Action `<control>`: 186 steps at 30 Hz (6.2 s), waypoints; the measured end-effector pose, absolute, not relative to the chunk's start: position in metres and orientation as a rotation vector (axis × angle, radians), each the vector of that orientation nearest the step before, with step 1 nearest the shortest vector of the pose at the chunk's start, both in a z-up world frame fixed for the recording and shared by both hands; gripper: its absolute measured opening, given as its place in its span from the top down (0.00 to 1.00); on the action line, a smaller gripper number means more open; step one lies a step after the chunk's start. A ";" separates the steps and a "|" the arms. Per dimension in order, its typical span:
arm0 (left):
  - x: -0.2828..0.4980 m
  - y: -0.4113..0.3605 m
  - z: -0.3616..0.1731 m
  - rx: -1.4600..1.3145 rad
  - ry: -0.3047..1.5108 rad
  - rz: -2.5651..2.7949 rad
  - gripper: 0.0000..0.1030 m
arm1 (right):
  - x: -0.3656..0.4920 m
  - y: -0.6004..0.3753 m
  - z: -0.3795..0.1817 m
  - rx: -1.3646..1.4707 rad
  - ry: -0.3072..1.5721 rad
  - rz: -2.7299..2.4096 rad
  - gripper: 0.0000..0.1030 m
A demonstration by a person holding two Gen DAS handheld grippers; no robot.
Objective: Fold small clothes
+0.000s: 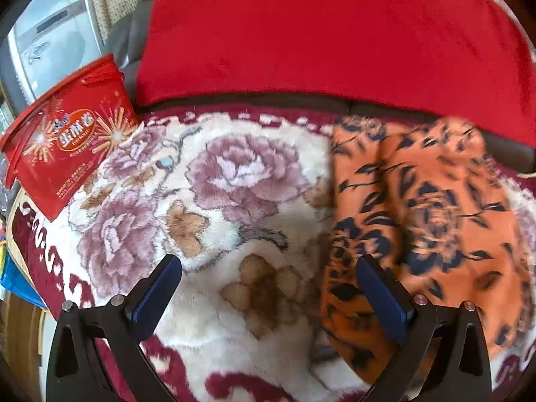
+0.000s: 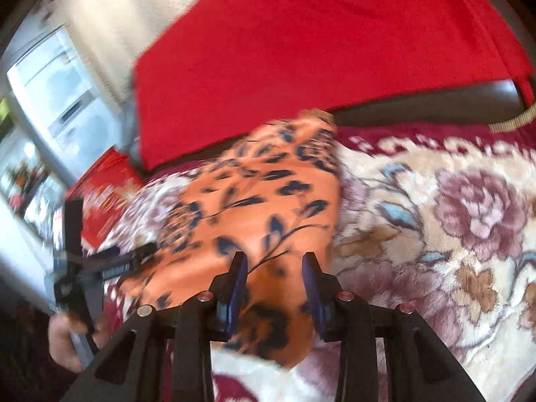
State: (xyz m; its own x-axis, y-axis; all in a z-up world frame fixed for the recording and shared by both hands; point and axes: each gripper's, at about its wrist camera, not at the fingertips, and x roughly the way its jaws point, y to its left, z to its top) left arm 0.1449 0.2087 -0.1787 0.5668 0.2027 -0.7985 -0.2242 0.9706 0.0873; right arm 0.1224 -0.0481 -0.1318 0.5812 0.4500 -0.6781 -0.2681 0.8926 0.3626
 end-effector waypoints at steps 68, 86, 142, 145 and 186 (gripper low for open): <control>0.133 0.187 -0.168 -0.091 0.939 0.185 0.00 | 0.124 -0.097 -0.158 0.432 0.914 0.462 0.43; 0.174 0.161 -0.185 -0.107 0.996 0.000 0.00 | 0.182 -0.093 -0.187 0.605 0.989 0.505 0.40; 0.226 0.239 -0.258 -0.673 1.123 -0.426 0.30 | 0.226 -0.085 -0.215 0.723 1.003 0.655 0.40; 0.225 0.243 -0.258 -0.685 1.109 -0.429 0.39 | 0.224 -0.084 -0.214 0.721 0.996 0.644 0.40; 0.173 0.163 -0.133 -0.414 0.892 -0.426 0.55 | 0.125 -0.154 -0.149 0.649 0.726 0.605 0.48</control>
